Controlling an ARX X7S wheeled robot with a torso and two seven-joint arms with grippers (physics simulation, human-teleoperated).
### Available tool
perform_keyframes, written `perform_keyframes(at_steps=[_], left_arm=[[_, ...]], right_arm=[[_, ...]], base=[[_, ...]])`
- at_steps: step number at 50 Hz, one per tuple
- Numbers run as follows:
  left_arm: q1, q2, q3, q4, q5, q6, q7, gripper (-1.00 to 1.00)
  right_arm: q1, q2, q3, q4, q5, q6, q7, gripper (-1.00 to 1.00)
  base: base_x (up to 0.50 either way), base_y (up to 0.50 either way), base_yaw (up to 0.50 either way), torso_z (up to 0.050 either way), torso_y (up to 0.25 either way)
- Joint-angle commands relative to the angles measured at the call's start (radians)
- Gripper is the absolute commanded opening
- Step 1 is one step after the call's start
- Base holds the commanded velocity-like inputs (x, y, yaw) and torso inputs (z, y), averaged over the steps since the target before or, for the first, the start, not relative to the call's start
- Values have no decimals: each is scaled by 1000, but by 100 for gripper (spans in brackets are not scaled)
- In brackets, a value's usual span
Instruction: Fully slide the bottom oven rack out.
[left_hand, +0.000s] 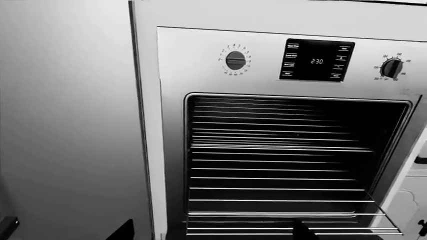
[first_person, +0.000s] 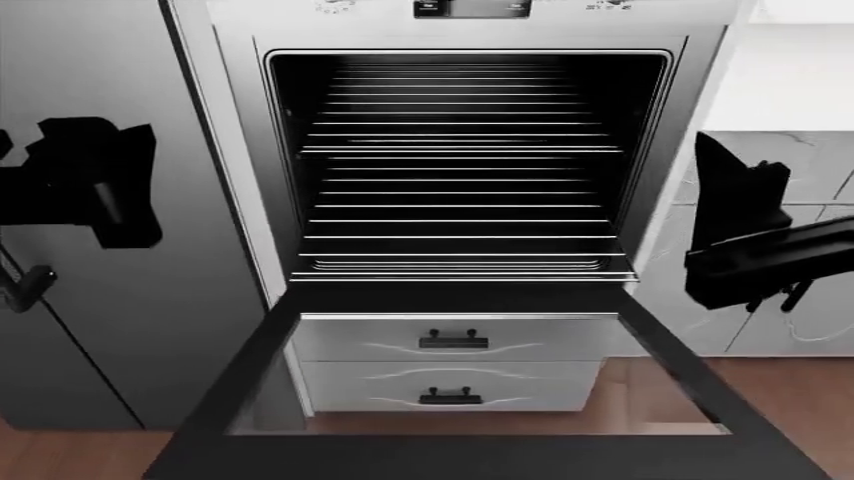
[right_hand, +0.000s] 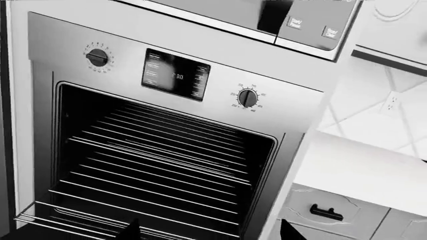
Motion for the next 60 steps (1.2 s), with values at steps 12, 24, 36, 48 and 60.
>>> perform_keyframes(at_steps=[12,24,36,48,60], left_arm=[[37,-29,-10,35,-1,36,18,100],[57,-39,-14,35,21,38,38,100],[62,-40,-10,37,23,50,44,100],[26,-45,16,25,28,38,36,100],[27,-54,16,35,27,48,41,100]], right_arm=[[-23,10,-11,-16,-18,-16,-27,100],[-3,-1,-31,-13,-14,-15,-21,100],[32,-13,-44,-5,-6,-16,-13,100],[56,-11,-55,-5,5,-21,-7,100],[65,-11,-66,-4,-2,-23,-8,100]], base=[[0,-399,0,0,0],[206,0,0,0,0],[406,-1,0,0,0],[400,-1,0,0,1],[278,0,0,0,1]])
